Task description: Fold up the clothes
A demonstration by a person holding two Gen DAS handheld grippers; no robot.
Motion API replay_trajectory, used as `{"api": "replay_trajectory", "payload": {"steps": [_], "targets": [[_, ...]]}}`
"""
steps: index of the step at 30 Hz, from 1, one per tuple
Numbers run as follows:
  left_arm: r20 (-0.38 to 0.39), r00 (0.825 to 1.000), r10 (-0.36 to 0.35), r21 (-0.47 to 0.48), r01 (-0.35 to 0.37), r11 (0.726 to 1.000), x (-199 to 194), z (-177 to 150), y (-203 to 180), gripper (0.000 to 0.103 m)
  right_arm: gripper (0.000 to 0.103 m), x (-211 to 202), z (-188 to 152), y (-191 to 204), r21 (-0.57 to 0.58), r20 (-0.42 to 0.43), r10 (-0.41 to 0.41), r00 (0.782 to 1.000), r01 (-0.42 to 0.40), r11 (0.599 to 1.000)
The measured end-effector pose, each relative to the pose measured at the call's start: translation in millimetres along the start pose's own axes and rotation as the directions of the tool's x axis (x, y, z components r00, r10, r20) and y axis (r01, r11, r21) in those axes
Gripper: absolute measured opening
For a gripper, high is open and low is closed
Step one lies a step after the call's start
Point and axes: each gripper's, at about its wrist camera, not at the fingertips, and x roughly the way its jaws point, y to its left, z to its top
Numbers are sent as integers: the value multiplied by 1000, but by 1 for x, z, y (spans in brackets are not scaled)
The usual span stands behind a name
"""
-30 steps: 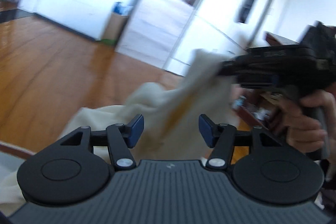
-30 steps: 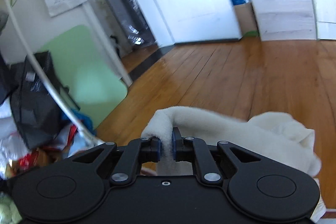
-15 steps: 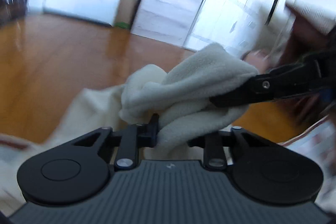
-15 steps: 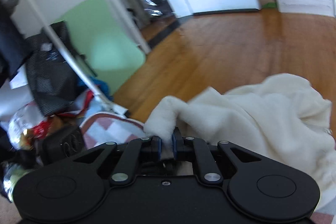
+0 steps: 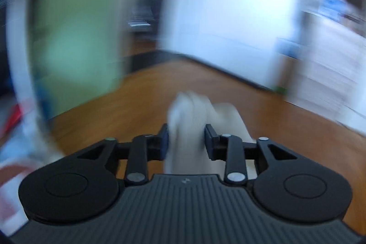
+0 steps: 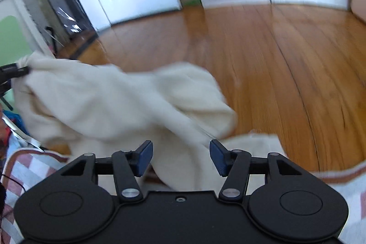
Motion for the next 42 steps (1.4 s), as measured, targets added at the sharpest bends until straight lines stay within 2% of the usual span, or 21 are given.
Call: {"api": "replay_trajectory", "payload": {"steps": [2, 4, 7, 9, 11, 15, 18, 21, 22, 25, 26, 28, 29, 32, 33, 35, 37, 38, 40, 41, 42], "targets": [[-52, 999, 10, -33, -12, 999, 0, -16, 26, 53, 61, 7, -6, -4, -16, -35, -4, 999, 3, 1000], [-148, 988, -42, -42, 36, 998, -3, -41, 43, 53, 61, 14, -13, -6, -40, -70, -11, 997, 9, 999], [-267, 951, -154, -32, 151, 988, -14, -87, 48, 53, 61, 26, -16, -12, -86, -105, -37, 994, 28, 996], [-376, 905, -197, -17, 206, 978, -11, -108, 40, 53, 61, 35, -16, -18, -114, -124, -59, 991, 45, 992], [-470, 839, -273, -27, 296, 955, -9, -120, 35, 53, 61, 44, -18, -25, -97, -148, -55, 987, 40, 994], [-506, 795, -334, 53, 415, 908, -35, -132, 25, 55, 61, 59, -27, -35, -41, -195, -26, 980, 18, 999], [-546, 715, -436, 25, 535, 845, -44, -145, 8, 59, 61, 67, -40, -35, -87, -235, -42, 971, 22, 996], [-593, 639, -491, -16, 600, 800, -46, -163, -9, 59, 61, 65, -43, -27, -200, -235, -83, 968, 36, 979], [-602, 630, -491, -15, 606, 795, -46, -167, -13, 59, 61, 67, -44, -28, -219, -228, -84, 970, 33, 975], [-603, 641, -474, 12, 601, 799, -37, -178, -19, 65, 64, 74, -43, -29, -239, -218, -68, 973, 14, 971], [-615, 632, -471, 3, 600, 800, -32, -181, -19, 65, 65, 77, -42, -29, -230, -225, -58, 973, 5, 973], [-675, 572, -466, -26, 612, 790, -23, -187, -17, 60, 68, 87, -40, -26, -215, -245, -62, 968, 8, 977], [-693, 554, -461, -17, 627, 779, -23, -189, -17, 50, 72, 93, -39, -24, -207, -257, -77, 963, 23, 978], [-668, 570, -479, 16, 655, 756, -31, -185, -14, 24, 73, 110, -39, -18, -222, -268, -148, 952, 88, 971], [-662, 571, -485, 10, 654, 756, -31, -184, -14, 23, 74, 115, -40, -17, -238, -266, -166, 950, 102, 966], [-656, 593, -467, 42, 646, 762, -32, -184, -15, 22, 86, 122, -42, -15, -277, -262, -200, 944, 125, 953], [-645, 665, -375, 195, 618, 761, -39, -189, -26, 25, 90, 133, -44, -16, -293, -285, -198, 938, 111, 950], [-640, 689, -341, 242, 602, 761, -43, -191, -31, 25, 92, 136, -45, -16, -304, -285, -191, 939, 100, 947], [-635, 695, -339, 246, 597, 764, -47, -190, -34, 23, 73, 130, -43, -14, -349, -241, -178, 954, 86, 933], [-626, 698, -349, 242, 599, 764, -49, -188, -34, 21, 28, 122, -39, -12, -369, -202, -189, 961, 104, 923], [-606, 715, -349, 261, 593, 761, -52, -186, -34, 20, 7, 114, -34, -10, -389, -162, -199, 966, 123, 913]]}}
